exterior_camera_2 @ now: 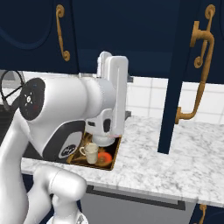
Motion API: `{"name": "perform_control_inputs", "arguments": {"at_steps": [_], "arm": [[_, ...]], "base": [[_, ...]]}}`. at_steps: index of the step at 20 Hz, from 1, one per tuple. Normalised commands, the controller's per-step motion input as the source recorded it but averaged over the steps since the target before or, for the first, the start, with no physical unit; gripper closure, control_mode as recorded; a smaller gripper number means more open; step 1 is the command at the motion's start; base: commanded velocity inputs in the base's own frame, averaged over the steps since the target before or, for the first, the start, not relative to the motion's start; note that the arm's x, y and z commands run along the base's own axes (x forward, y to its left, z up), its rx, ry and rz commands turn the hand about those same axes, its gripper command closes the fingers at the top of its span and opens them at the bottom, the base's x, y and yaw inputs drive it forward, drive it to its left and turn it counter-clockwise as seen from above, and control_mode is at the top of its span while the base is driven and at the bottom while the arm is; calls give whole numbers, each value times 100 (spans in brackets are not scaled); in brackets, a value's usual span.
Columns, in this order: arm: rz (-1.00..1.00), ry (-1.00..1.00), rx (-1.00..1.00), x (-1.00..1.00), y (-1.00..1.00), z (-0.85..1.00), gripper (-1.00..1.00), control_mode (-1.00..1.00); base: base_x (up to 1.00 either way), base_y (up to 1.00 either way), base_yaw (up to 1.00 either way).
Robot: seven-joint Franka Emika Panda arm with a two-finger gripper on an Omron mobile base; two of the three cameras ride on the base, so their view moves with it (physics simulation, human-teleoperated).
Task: Pick the kettle from the counter and place it on the tray. Then pick the mug from the cabinet and place it on the tray. Then close the cabinet doors.
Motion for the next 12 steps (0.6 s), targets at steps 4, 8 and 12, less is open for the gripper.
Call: {"name": "perform_control_inputs", "arguments": {"at_steps": [4,8,12], "arm": [[-21,0,-11,-77,-36,-8,-100,-100],[-19,-2,-9,-78,-41,0,-100,-100],[-17,-1,-7,-72,-44,-1,-100,-100]], "base": [[0,0,0],[0,0,0],[0,0,0]]}}
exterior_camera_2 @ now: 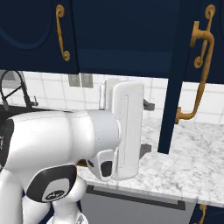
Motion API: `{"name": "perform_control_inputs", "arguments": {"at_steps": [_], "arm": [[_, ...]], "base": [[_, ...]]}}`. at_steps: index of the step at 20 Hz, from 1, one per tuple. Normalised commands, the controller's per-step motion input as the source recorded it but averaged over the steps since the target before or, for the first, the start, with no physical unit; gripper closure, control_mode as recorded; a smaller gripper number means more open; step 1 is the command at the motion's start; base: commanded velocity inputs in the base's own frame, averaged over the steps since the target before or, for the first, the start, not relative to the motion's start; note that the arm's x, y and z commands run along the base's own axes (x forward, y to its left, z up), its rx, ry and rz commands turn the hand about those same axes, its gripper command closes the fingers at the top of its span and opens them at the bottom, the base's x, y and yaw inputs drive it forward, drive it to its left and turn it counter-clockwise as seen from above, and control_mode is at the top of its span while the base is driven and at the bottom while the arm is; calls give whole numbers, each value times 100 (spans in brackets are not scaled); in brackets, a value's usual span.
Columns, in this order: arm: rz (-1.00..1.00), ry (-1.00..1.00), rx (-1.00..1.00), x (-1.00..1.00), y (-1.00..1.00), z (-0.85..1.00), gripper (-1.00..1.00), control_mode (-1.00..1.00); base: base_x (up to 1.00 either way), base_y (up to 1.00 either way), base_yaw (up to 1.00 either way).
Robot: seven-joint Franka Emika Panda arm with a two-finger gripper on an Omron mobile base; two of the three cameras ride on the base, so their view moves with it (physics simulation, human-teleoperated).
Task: Pick the kettle from the counter and place it on the tray. Then pick the mug from the cabinet and place it on the tray. Then close the cabinet doors.
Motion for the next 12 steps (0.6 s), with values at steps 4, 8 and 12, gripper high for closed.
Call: {"name": "perform_control_inputs", "arguments": {"at_steps": [4,8,12], "arm": [[-13,0,-10,-38,-52,-11,-100,-100],[-8,0,-9,-14,-57,-2,-100,-100],[-1,1,-3,1,-58,0,-100,-100]], "base": [[0,0,0],[0,0,0],[0,0,0]]}}
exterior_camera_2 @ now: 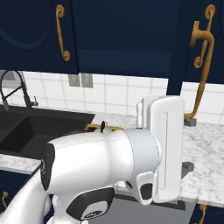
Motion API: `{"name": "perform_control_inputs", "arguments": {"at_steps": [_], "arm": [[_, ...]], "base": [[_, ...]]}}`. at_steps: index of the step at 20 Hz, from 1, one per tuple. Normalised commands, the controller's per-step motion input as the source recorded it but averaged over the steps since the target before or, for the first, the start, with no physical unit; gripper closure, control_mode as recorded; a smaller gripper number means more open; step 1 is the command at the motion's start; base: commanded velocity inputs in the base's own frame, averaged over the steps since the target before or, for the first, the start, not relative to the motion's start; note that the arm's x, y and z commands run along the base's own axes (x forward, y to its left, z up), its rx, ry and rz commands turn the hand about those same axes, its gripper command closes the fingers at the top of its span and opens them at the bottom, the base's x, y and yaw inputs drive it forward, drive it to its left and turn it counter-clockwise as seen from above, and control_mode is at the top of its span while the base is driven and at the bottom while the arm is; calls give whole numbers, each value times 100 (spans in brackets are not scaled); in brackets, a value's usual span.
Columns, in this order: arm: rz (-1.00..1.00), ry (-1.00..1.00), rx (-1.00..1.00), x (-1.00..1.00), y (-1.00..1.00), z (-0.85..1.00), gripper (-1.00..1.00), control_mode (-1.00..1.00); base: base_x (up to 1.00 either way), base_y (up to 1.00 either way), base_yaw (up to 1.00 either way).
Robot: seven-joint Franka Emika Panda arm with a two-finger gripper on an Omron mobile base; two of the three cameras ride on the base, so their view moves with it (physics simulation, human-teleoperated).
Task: Pick the kettle from the counter and place it on the tray. Then pick the mug from the cabinet and place it on the tray. Then close the cabinet doors.
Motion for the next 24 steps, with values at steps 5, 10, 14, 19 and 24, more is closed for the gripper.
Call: {"name": "perform_control_inputs", "arguments": {"at_steps": [5,10,14,19,24], "arm": [[0,6,0,32,-37,0,-100,-100],[6,11,0,56,-5,-2,-100,-100],[15,14,0,64,16,-5,-100,-100],[22,13,0,65,38,-8,-100,-100],[25,12,0,59,54,-25,-100,-100]], "base": [[0,0,0],[0,0,0],[0,0,0],[0,0,0],[0,0,0]]}}
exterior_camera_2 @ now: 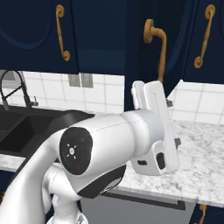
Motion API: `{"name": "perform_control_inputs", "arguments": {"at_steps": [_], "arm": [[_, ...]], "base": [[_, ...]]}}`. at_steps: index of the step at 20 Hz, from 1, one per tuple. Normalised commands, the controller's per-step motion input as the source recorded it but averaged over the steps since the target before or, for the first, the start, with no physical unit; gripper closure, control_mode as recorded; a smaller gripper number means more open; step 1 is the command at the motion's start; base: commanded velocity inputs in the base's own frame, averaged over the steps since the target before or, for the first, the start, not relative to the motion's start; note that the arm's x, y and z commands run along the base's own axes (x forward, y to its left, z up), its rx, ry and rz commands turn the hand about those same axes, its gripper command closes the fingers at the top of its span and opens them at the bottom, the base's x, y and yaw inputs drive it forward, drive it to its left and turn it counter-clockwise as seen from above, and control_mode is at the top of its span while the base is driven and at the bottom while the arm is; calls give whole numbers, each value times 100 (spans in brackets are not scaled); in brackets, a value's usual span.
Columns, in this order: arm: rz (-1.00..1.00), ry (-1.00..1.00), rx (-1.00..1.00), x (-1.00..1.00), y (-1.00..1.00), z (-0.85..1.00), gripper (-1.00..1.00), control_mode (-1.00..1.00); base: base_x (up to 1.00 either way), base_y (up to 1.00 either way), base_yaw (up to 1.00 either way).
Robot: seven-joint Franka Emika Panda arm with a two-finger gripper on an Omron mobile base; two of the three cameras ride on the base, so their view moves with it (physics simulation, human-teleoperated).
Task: Pick the kettle from the counter and place it on the tray. Then pick the mug from the cabinet and place it on the tray. Then close the cabinet doors.
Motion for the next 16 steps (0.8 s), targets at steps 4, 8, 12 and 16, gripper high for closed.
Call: {"name": "perform_control_inputs", "arguments": {"at_steps": [4,8,12,16], "arm": [[25,6,0,56,65,-27,-100,-100],[25,9,0,69,65,-23,-100,-100],[22,5,0,74,70,-26,-100,-100],[20,5,0,82,66,-32,-100,-100]], "base": [[0,0,0],[0,0,0],[0,0,0],[0,0,0]]}}
